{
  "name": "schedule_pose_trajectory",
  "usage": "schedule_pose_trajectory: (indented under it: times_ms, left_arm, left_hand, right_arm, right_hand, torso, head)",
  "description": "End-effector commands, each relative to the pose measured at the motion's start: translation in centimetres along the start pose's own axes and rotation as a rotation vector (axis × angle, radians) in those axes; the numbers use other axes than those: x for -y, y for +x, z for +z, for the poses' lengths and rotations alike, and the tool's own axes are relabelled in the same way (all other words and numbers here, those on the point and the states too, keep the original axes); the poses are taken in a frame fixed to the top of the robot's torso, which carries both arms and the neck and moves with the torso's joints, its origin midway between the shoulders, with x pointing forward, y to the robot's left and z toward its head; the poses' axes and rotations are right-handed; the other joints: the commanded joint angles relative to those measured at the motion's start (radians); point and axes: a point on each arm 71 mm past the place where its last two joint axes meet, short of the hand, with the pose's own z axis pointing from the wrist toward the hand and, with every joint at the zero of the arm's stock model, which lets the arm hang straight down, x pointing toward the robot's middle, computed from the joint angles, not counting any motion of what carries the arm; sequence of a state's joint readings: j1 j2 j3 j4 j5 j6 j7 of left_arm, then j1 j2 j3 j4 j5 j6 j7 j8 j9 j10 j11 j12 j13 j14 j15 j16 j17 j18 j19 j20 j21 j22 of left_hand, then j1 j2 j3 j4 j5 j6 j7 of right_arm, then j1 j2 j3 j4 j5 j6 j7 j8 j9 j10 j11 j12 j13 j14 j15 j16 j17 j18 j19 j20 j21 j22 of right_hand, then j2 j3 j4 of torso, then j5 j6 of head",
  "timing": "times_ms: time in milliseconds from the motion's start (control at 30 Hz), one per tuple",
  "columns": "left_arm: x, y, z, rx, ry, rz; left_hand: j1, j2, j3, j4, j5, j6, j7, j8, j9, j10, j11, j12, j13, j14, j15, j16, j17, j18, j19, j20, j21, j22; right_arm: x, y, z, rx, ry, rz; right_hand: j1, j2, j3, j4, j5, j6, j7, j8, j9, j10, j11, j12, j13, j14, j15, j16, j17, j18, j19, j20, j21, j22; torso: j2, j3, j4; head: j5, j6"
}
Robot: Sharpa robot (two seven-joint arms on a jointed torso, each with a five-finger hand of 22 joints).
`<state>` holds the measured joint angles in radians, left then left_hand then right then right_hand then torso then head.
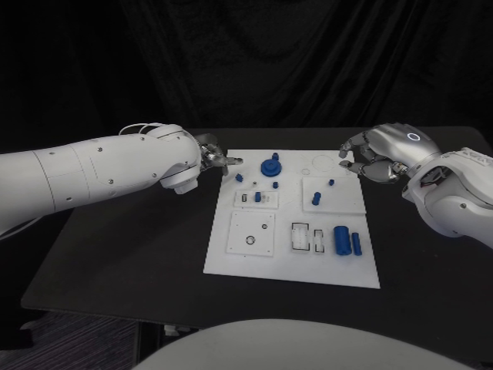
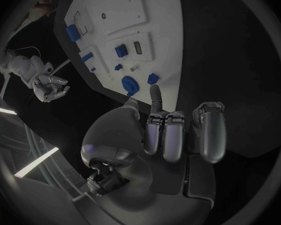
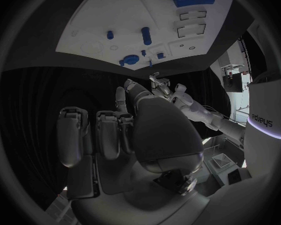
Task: Assemble the parts on the task board
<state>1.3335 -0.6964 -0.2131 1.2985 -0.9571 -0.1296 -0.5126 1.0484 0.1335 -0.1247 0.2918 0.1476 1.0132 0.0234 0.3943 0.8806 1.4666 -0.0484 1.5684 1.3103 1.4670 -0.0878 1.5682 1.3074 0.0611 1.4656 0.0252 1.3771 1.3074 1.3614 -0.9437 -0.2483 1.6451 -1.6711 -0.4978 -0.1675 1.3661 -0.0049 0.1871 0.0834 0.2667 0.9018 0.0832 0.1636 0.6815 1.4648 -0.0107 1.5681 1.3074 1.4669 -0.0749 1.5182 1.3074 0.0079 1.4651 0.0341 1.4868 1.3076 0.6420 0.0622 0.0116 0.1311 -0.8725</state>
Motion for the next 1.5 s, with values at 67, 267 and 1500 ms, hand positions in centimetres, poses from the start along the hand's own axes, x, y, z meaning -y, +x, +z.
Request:
schedule_pose_trajectory:
  times_ms: [67,267,1500]
  left_arm:
    - [-0.1,0.1,0.2,-0.043,-0.032,-0.023]
    - [0.1,0.4,0.4,-0.070,-0.038,-0.045]
    - [2.0,-1.4,-0.8,0.173,0.684,0.564]
  left_hand:
    - [-0.006,0.016,-0.012,-0.001,0.006,0.020,0.003,-0.032,-0.024,0.104,0.006,0.002,0.261,0.104,0.002,0.003,0.263,-0.014,0.007,0.001,0.000,0.200]
    - [-0.011,0.025,-0.015,-0.001,0.005,0.028,0.004,-0.050,-0.039,0.104,0.007,0.002,0.261,0.104,0.003,0.003,0.263,-0.013,0.007,0.002,-0.002,0.200]
    - [0.469,-0.131,0.224,-0.108,-0.087,-0.234,0.054,-0.172,-0.112,0.104,0.047,0.002,0.261,0.104,0.047,0.003,0.263,-0.033,0.029,0.046,0.083,0.227]
  right_arm:
    - [0.1,0.0,-0.1,0.003,0.018,-0.004]
    - [0.1,0.1,0.0,0.001,0.019,-0.004]
    - [0.6,0.1,-0.3,-0.005,0.031,-0.008]
  right_hand:
    - [0.004,0.006,0.008,-0.004,0.010,0.007,-0.001,0.000,0.002,0.106,0.001,0.003,0.263,0.081,0.002,-0.006,0.153,0.016,0.065,0.004,-0.003,0.232]
    - [0.006,0.007,0.009,-0.005,0.014,0.007,-0.001,0.000,0.003,0.106,0.001,0.003,0.263,0.081,0.002,-0.006,0.152,0.015,0.065,0.004,-0.003,0.232]
    - [0.010,0.004,0.012,-0.009,0.021,0.014,-0.001,0.003,0.007,0.106,0.002,0.003,0.263,0.081,0.002,-0.007,0.151,0.016,0.065,0.004,-0.005,0.232]
  torso:
    - [-0.001,-0.0002,0.0001]
    - [-0.001,-0.0004,-0.0009]
    - [-0.002,-0.0001,0.0011]
  head:
    - [0.001,0.000]
    - [0.003,0.000]
    - [-0.008,0.000]
